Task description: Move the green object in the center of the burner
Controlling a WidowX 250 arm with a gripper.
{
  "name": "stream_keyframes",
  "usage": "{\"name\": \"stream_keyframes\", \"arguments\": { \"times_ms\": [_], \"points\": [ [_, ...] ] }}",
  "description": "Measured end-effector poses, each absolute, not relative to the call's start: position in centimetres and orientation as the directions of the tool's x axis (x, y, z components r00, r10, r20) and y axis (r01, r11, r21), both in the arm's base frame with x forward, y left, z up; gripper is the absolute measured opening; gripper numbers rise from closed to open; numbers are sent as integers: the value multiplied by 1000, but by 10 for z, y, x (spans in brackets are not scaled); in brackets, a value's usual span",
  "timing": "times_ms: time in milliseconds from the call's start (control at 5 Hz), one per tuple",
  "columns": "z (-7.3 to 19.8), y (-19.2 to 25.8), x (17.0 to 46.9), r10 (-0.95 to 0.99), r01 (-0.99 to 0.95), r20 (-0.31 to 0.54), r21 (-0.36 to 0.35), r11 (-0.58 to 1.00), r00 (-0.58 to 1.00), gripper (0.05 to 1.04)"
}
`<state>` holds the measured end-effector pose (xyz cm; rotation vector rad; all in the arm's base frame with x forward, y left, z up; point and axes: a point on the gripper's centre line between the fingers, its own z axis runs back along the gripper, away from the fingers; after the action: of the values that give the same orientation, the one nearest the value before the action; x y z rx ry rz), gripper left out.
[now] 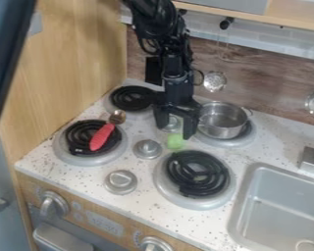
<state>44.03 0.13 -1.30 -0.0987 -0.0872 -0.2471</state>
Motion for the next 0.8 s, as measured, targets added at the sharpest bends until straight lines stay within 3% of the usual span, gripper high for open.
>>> {"name": "stream_keyframes", "arguments": {
  "times_ms": [600,800],
  "points": [
    [-44,6,449,-227,228,16,-85,970,974,958],
    [-44,5,453,-228,229,16,-90,969,974,675]
  ]
}}
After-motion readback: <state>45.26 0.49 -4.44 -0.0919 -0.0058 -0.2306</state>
